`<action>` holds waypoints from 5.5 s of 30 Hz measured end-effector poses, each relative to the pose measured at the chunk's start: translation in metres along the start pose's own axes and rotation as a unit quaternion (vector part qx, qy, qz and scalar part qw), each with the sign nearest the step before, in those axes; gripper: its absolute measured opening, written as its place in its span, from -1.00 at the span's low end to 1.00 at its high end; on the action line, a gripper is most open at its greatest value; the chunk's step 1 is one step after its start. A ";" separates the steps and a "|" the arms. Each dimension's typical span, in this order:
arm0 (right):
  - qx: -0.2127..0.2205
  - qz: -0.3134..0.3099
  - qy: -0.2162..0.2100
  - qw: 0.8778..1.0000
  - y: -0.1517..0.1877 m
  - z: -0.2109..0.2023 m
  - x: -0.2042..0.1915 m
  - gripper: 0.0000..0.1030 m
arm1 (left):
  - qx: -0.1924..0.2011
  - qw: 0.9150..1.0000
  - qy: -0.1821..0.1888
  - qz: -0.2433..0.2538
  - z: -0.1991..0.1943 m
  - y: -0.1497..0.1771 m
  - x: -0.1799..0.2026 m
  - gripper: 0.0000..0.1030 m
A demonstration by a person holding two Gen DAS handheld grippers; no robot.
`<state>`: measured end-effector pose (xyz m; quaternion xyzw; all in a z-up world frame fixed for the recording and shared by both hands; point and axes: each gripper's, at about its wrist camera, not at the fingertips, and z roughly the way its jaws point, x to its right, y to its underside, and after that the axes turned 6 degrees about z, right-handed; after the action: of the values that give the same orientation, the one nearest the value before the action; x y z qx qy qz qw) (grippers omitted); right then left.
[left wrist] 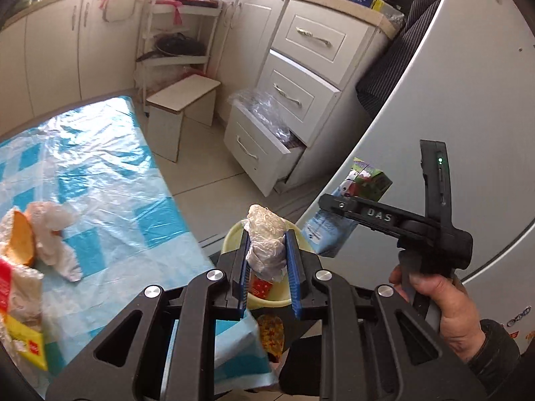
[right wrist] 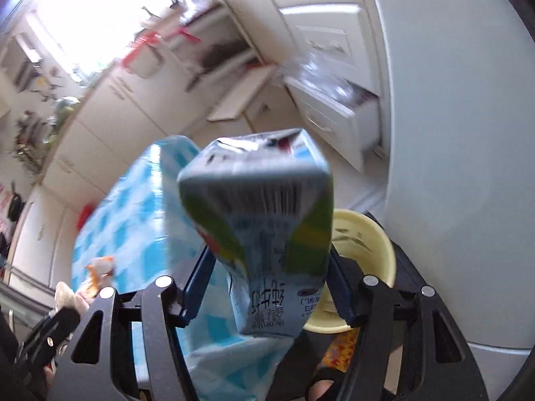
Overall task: Collect trash
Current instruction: 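Drop the carton into the yellow bin with right gripper while left grasps white tissue, then open the left gripper over the yellow bin to drop the tissue, then move both grippers back toward the trash on the table, then close the left gripper on the white red-printed plastic bag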
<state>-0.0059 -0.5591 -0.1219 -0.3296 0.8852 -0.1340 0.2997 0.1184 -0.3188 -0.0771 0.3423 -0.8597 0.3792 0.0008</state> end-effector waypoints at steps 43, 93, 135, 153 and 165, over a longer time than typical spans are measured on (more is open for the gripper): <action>0.280 -0.156 -0.015 0.947 0.070 -0.096 -0.089 0.85 | 0.086 0.960 -0.248 -0.094 -0.145 0.085 -0.049 0.72; 0.252 -0.204 -0.023 0.946 0.084 -0.079 -0.109 0.85 | 0.097 0.953 -0.275 -0.080 -0.159 0.092 -0.042 0.75; 0.179 -0.328 -0.076 0.924 0.122 -0.040 -0.183 0.85 | 0.086 0.911 -0.353 -0.197 -0.195 0.136 -0.169 0.75; 0.127 -0.374 -0.088 0.914 0.146 -0.009 -0.209 0.85 | 0.046 0.913 -0.288 -0.284 -0.177 0.178 -0.285 0.75; 0.104 -0.389 -0.087 0.911 0.156 0.005 -0.217 0.85 | 0.047 0.922 -0.221 -0.314 -0.154 0.176 -0.313 -0.49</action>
<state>0.0494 -0.2983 -0.0976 -0.6257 0.6380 -0.3017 0.3323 0.2144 0.0494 -0.1639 0.6696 -0.6674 0.3144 -0.0860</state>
